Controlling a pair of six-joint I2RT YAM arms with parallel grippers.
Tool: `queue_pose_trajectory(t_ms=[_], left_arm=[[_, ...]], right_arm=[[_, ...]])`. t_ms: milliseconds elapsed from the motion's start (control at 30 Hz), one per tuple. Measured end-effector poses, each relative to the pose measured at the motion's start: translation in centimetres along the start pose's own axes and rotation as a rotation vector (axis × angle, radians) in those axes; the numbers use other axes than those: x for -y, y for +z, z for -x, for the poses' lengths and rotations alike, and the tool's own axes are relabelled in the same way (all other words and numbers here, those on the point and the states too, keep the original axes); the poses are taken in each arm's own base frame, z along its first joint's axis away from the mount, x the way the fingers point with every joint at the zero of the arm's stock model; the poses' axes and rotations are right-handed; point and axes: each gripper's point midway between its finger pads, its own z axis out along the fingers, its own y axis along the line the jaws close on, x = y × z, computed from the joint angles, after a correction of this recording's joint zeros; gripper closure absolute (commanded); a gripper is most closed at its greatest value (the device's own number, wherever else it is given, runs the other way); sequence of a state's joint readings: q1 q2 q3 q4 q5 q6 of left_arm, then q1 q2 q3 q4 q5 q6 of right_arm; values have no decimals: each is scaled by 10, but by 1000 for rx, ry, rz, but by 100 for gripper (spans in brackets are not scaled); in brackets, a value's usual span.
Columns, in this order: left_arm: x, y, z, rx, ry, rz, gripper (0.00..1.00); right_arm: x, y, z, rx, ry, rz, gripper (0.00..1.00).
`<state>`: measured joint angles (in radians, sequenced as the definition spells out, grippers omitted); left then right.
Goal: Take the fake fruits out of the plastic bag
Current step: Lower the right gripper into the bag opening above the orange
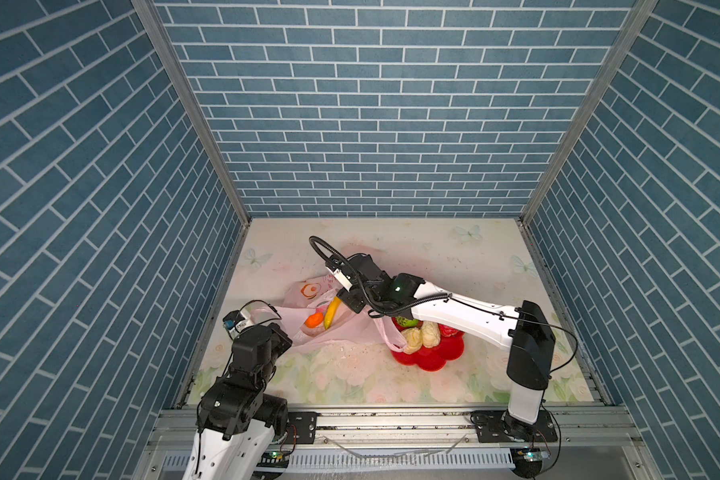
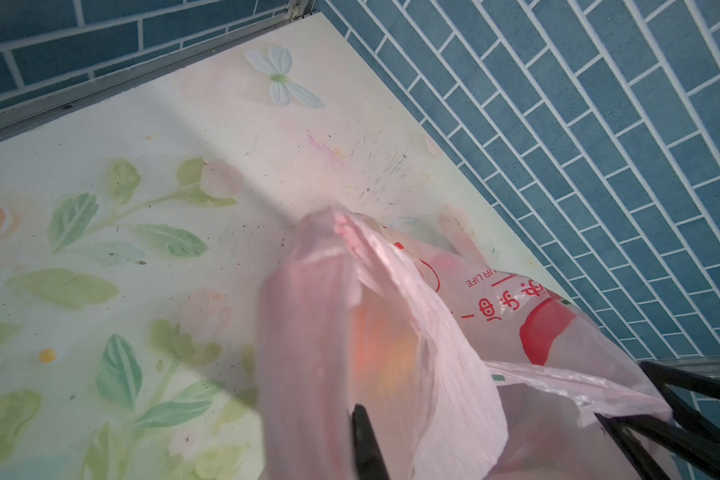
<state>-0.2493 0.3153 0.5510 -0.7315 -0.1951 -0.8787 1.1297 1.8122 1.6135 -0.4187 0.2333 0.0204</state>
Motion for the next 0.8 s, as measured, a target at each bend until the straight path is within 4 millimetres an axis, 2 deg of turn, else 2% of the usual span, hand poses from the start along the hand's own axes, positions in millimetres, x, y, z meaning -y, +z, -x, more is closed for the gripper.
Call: queue_pose_trajectory(t_ms=[100, 200, 267, 367, 533, 800], left_arm=[[5, -3, 3, 2, 3, -14, 94], [9, -5, 6, 6, 5, -28, 95], [11, -7, 8, 8, 5, -35, 95], [13, -7, 8, 3, 7, -42, 94], [15, -5, 5, -13, 8, -47, 94], [18, -6, 4, -21, 7, -66, 94]], right_arm=[[2, -31, 4, 22, 38, 19, 43], [-1, -59, 8, 43, 71, 47, 55], [-7, -71, 11, 54, 89, 76, 68], [-15, -77, 9, 39, 124, 114, 79], [-33, -57, -8, -39, 178, 161, 88], [-66, 9, -40, -162, 269, 187, 93]])
